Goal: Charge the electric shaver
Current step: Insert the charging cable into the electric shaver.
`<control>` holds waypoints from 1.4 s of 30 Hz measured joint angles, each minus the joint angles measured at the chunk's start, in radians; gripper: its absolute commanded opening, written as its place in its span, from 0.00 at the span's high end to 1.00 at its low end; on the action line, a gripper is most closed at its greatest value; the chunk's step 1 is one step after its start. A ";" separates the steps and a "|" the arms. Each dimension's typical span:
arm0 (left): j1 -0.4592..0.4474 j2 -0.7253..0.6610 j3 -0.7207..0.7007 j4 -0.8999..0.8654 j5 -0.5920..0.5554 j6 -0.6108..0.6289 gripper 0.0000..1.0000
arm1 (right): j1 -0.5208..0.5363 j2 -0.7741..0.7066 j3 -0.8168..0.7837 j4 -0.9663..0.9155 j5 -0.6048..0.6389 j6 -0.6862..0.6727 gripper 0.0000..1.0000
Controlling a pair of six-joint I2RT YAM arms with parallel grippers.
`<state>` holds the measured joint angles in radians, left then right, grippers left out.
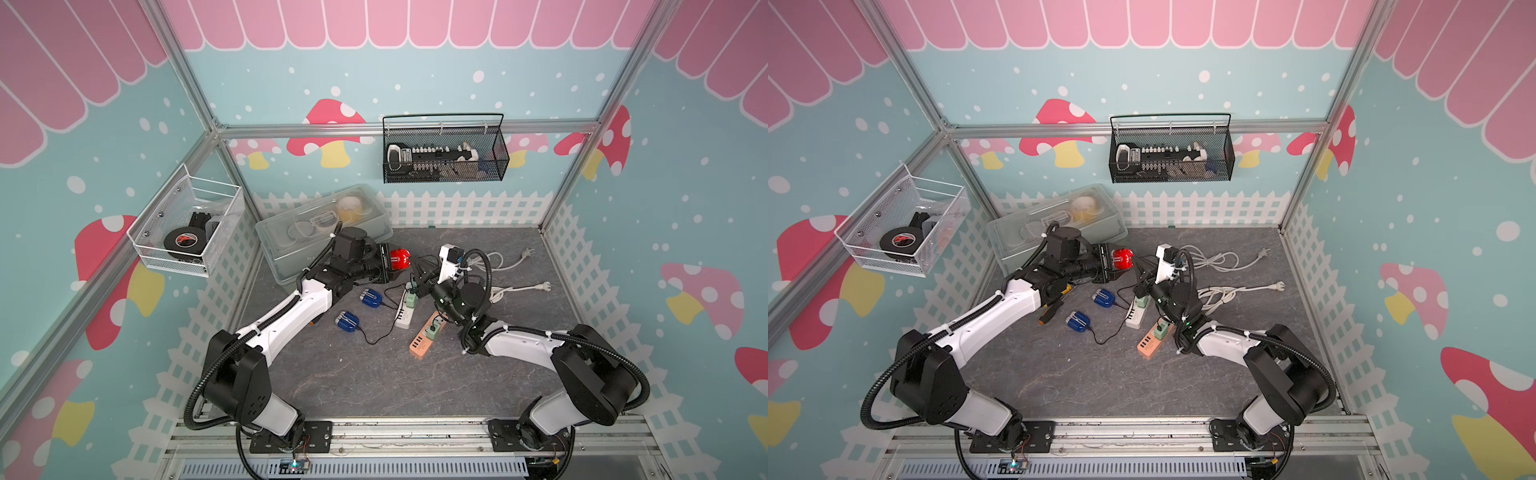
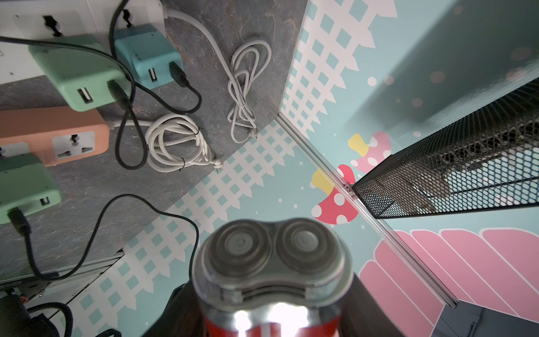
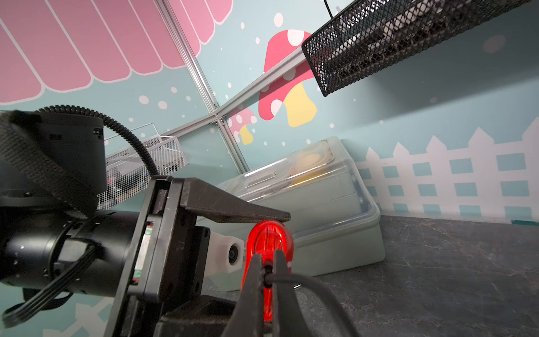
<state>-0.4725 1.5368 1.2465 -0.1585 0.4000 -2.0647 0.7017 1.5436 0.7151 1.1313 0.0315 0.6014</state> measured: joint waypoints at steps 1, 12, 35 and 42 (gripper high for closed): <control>0.000 0.000 0.000 0.000 -0.003 0.000 1.00 | -0.003 0.009 0.001 0.012 -0.004 -0.003 1.00; 0.010 0.000 0.000 0.008 -0.041 0.000 1.00 | -0.021 0.087 0.047 0.063 -0.052 0.002 1.00; 0.002 0.045 0.047 0.004 -0.084 0.000 1.00 | -0.052 0.152 0.079 0.101 -0.075 0.034 1.00; -0.004 0.042 0.047 0.002 -0.112 0.000 1.00 | -0.052 0.147 0.089 0.068 -0.072 0.017 1.00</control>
<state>-0.4763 1.5784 1.2930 -0.1570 0.2878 -2.0647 0.6495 1.6909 0.8040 1.1992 -0.0402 0.6182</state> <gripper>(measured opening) 0.563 0.048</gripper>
